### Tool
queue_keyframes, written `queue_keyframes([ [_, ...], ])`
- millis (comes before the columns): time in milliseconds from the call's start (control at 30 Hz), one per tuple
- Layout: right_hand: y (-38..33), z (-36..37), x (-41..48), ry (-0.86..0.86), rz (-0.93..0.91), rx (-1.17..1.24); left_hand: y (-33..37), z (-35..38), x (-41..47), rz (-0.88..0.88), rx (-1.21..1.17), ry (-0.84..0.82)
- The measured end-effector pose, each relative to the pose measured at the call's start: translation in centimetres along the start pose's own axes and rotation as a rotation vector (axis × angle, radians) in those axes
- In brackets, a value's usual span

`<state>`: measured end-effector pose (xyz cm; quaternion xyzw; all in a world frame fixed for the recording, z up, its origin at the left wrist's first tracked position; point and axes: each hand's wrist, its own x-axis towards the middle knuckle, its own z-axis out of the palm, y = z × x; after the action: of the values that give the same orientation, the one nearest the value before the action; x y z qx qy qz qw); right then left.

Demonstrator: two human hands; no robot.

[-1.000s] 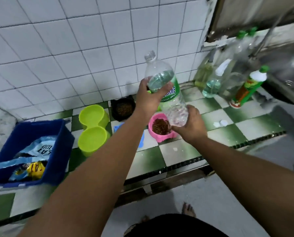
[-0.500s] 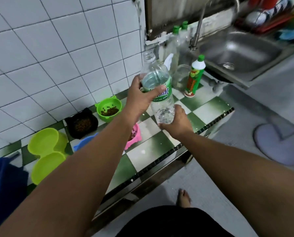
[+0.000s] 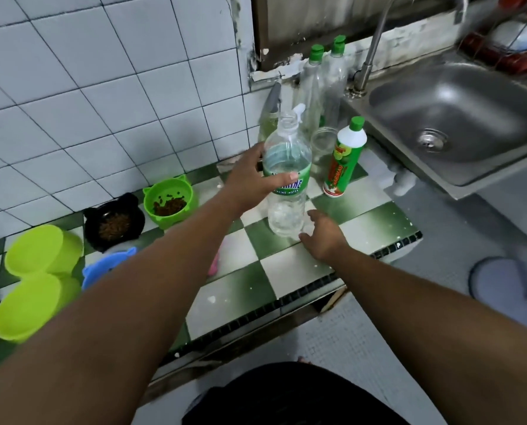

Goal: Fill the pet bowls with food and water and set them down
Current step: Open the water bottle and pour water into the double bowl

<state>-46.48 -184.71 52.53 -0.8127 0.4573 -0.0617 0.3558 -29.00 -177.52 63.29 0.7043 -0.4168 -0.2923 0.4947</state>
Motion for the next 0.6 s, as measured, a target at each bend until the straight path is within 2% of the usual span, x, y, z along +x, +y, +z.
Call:
queue_keyframes([
  [167,2.4,-0.4,2.2,-0.048,0.08,-0.085,-0.8,0.8,1.9,-0.009,-0.015,-0.012],
  [400,2.1,1.3,3.4,-0.103,0.014,-0.168,-1.6,0.6,3.7,-0.011,-0.038,-0.086],
  [600,1.9,1.9,3.7,-0.096,0.036,-0.284,-2.3,0.1,3.3,0.005,-0.051,-0.129],
])
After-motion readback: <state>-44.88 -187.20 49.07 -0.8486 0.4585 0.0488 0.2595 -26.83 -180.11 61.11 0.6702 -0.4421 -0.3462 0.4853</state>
